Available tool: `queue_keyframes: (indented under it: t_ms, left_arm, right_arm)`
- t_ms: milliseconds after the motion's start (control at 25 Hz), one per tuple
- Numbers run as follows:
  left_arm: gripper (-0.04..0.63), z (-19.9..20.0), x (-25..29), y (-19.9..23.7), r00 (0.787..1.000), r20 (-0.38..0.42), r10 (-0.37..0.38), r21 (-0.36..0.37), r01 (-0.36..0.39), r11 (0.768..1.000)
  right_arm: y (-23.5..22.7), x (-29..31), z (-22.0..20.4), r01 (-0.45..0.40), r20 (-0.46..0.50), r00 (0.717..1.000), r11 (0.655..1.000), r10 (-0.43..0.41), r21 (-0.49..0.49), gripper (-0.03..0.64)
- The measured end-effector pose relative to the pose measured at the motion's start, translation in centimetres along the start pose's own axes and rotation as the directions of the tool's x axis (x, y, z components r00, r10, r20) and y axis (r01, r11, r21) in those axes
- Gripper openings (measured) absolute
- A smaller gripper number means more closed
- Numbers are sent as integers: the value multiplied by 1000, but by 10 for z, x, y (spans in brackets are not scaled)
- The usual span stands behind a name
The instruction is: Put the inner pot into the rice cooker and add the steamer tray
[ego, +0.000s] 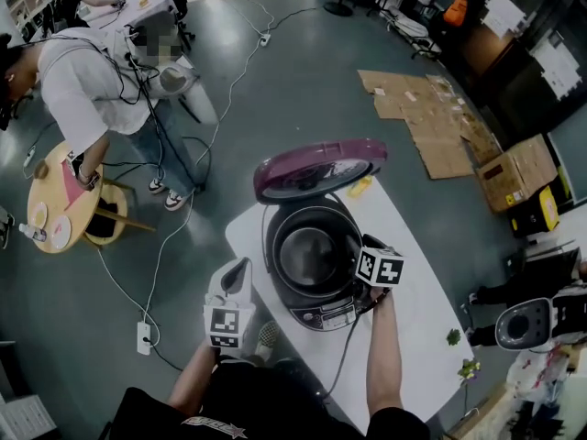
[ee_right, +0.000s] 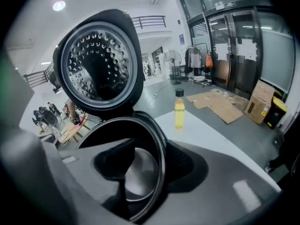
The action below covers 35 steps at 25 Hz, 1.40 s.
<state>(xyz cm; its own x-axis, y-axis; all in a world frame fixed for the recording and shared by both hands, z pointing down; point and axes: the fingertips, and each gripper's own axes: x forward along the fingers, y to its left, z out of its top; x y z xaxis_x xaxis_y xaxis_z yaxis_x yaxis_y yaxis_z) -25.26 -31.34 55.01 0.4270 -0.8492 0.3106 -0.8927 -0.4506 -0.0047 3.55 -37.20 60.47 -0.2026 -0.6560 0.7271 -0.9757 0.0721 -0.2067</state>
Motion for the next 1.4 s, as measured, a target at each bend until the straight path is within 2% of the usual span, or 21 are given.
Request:
queue_keyframes:
  t_ms: [320,480,640,880,1080,1160,1240,1400]
  left_arm:
    - [11,25,-2,-17,996,61,-67,45,65,997]
    - [11,46,-1,-46,985,109,-133,76,125,989]
    - [11,65,-2,-90,965,147,-218,123,201,972]
    - [11,82,-23,-167,916,181,-358,191,324,927]
    - [11,91,-52,-227,851,185,-492,241,446,862]
    - [11,92,-68,-249,831,184,-525,254,476,842]
    - [11,93,-86,-271,814,181,-552,261,501,825]
    - [11,86,-118,-314,773,166,-613,280,559,781]
  right_arm:
    - [2,-58,10,5,174,985,999,-12,37,222]
    - [-3,-113,15,50,301,952,999,-54,23,222]
    - [-16,-176,6,105,414,903,994,-112,41,222]
    - [-40,-268,-37,197,537,813,974,-224,109,222]
    - [-43,-340,-88,273,599,728,942,-334,193,221]
    - [-41,-366,-111,307,613,697,927,-372,214,221]
    - [-39,-389,-135,336,613,680,914,-403,228,216]
    - [-36,-423,-189,357,597,664,892,-451,277,201]
